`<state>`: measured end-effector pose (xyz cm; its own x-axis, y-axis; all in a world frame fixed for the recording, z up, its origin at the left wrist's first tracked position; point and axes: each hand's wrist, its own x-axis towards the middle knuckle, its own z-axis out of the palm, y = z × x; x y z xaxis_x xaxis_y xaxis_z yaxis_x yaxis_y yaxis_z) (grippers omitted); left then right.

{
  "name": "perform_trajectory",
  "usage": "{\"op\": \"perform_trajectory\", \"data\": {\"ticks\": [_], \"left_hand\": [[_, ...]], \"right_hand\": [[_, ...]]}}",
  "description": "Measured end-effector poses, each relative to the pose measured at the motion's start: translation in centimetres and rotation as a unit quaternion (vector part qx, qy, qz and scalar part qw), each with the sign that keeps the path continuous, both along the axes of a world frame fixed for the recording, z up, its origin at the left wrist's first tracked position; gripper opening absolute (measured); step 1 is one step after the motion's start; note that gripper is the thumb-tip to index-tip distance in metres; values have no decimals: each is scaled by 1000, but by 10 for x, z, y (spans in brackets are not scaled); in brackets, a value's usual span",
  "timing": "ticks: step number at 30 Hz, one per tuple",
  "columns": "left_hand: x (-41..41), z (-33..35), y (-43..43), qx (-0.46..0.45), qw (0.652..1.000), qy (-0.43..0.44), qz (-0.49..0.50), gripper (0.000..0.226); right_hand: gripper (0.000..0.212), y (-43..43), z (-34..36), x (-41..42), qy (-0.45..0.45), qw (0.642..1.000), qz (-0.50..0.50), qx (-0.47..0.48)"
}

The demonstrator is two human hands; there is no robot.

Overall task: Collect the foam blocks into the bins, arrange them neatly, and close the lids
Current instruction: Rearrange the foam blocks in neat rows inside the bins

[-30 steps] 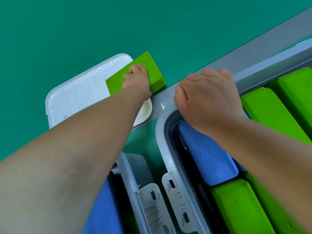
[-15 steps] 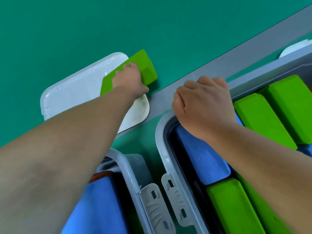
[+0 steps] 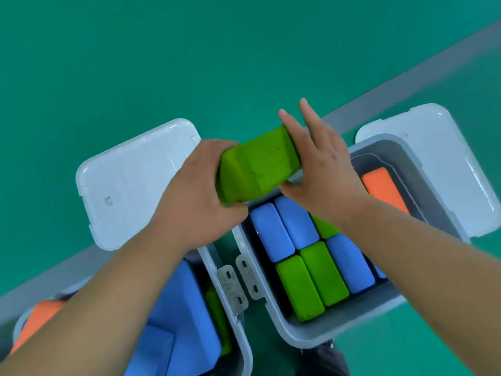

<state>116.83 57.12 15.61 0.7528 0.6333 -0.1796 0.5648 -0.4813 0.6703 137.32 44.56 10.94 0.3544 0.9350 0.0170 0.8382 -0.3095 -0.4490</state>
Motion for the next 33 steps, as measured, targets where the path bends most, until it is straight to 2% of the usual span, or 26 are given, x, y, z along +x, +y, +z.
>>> {"op": "perform_trajectory", "data": {"ticks": [4,8,11,15,21,27,30,33], "left_hand": [[21,44,-46,-94,992,-46,-67,68],[49,45,-94,-95,984,-56,-141,78],[65,13,-133,-107,986,-10,-126,68],[92,-41,-183,-109,986,85,-97,54],[165,-90,-251,-130,973,181,-60,42],[241,-120,-287,-54,961,249,-103,46],[268,-134,-286,30,960,247,-129,54],[287,-147,-274,122,945,256,-166,69]], "right_hand": [[86,-77,70,16,-1,1000,31,-1],[74,-162,95,19,75,994,-77,-35],[68,-217,86,20,103,975,-192,-49],[69,-278,59,38,143,931,-333,-41],[70,-359,38,91,174,890,-418,-54],[64,-388,30,133,199,899,-387,-55],[57,-391,23,146,198,904,-373,-62],[64,-393,13,153,189,904,-377,-62]]}}
